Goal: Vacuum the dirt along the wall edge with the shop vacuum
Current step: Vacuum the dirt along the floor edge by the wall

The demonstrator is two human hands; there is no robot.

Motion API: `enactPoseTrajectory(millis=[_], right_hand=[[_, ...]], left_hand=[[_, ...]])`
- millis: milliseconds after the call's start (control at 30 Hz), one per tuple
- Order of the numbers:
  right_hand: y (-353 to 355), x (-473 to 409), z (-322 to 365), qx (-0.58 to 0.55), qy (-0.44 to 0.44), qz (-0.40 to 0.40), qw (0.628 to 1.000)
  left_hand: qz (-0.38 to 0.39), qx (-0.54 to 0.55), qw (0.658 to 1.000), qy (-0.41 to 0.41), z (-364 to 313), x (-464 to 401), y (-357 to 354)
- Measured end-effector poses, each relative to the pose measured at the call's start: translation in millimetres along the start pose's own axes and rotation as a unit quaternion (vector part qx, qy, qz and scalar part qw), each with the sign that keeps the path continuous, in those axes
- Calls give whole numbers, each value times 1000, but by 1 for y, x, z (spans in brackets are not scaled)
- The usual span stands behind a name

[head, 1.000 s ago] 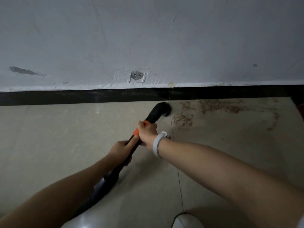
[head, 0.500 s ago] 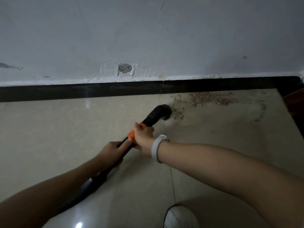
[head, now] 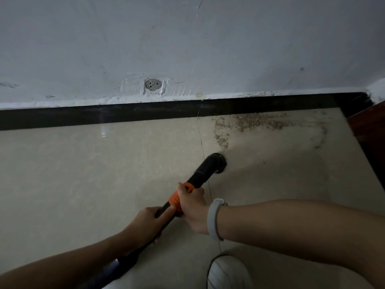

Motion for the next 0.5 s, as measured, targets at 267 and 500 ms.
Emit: enactPoseTrajectory(millis=[267,500], right_hand=[[-18,-35,62,-74,-15,22,997],[-20,-24,73,-19,-37,47,998]], left_hand=[[-89,-45,995,-25,-42,-37,48],[-100,-8,995,-12,-43,-33,38]])
Point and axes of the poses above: each hand's wrist, its own x-axis away from the middle knuckle, its own y-axis out of the back of the hand, z = x × y, the point moved 5 cm from there along -x, towards the middle knuckle, and after that the axes turned 10 degrees about -x, right-handed, at the moved point
